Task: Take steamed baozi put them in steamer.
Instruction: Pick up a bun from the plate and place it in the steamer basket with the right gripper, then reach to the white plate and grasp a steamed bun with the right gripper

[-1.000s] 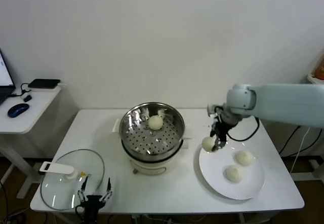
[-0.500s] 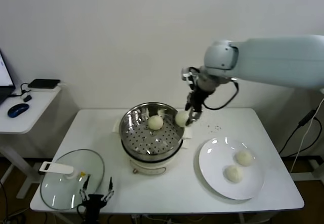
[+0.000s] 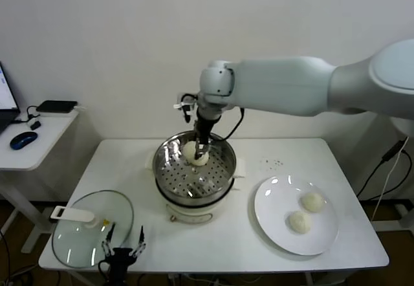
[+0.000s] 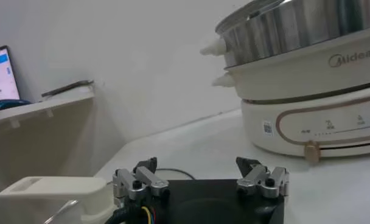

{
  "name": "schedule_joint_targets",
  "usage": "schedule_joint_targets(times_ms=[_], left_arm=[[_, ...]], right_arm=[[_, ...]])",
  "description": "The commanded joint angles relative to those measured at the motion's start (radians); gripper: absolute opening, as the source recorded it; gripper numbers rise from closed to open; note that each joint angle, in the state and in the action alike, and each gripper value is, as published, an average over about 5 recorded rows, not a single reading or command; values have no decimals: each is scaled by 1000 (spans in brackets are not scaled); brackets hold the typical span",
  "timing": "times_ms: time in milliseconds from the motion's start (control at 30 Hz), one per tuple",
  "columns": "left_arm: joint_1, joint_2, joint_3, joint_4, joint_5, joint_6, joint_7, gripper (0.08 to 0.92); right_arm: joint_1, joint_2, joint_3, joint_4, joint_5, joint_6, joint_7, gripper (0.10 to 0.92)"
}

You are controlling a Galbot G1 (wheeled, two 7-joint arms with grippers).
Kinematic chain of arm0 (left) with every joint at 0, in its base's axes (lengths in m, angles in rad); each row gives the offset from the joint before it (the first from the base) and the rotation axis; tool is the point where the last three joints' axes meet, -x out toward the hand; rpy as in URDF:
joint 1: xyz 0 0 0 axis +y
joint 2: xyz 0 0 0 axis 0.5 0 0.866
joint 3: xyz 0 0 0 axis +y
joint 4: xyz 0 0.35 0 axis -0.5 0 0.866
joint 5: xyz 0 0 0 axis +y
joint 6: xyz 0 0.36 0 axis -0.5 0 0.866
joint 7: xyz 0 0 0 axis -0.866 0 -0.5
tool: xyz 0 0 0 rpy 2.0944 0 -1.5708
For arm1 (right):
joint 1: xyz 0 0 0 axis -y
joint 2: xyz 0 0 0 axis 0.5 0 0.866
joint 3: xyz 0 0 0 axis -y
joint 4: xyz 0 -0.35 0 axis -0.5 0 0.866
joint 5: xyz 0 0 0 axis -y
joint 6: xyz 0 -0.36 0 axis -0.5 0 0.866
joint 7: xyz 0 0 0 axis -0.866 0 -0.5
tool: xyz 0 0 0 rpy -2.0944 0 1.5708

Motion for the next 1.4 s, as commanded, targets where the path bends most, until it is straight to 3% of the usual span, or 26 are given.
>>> schedule_joint_targets(times_ms=[33,533,800,1067,1400], left_arm=[[-1,-24,-1,6,1,-4,-1,823],[-1,-25,-2,6,5,-5,-2,823],[0,-29,-1,3,10,-6,-4,823],[9,-27,-4,-8,12,-6,-4,823],[9,-30,-1,-9,16,-6,-5,823]], right_arm=[[-167,121,45,-173,-101,-4,16,619],[-246,138,59,-204,-133,-7,47,625],[-209,91,107,-169,-100,-3,56,794],[58,-109,-38,34,8,85,-101,823],[234,-450,-286,259,-130,267,-260,823]])
